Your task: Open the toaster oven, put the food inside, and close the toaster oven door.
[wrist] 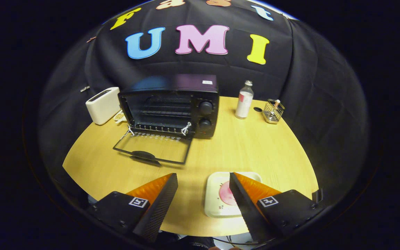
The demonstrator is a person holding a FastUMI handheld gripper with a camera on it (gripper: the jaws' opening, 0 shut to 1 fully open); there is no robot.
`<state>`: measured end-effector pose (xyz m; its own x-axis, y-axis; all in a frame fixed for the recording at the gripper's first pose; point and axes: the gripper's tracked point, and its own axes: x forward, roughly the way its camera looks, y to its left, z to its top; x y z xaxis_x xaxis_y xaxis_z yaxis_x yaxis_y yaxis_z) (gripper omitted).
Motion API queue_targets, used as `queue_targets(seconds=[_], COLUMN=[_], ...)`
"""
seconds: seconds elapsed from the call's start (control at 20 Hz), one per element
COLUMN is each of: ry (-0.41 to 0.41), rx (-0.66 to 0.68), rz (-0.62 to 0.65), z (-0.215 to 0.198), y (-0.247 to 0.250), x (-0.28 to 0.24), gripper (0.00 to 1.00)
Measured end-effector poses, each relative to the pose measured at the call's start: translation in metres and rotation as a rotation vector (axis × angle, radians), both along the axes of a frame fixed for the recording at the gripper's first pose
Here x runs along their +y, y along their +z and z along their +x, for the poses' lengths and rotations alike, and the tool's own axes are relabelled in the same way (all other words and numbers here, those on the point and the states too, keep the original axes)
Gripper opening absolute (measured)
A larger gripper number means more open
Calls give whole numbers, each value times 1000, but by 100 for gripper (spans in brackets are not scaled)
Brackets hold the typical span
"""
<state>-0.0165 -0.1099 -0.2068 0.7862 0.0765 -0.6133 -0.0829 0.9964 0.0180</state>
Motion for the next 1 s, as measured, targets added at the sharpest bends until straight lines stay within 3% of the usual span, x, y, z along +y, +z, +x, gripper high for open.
queue_targets(seconds=[0.45, 0.7, 1.0], ry=[-12, -5, -22], rx=[237, 353, 412], rz=[178, 233, 311], z=[11, 9, 6], y=[-67, -115, -136], x=[-99, -119, -117], gripper=[100, 100, 94])
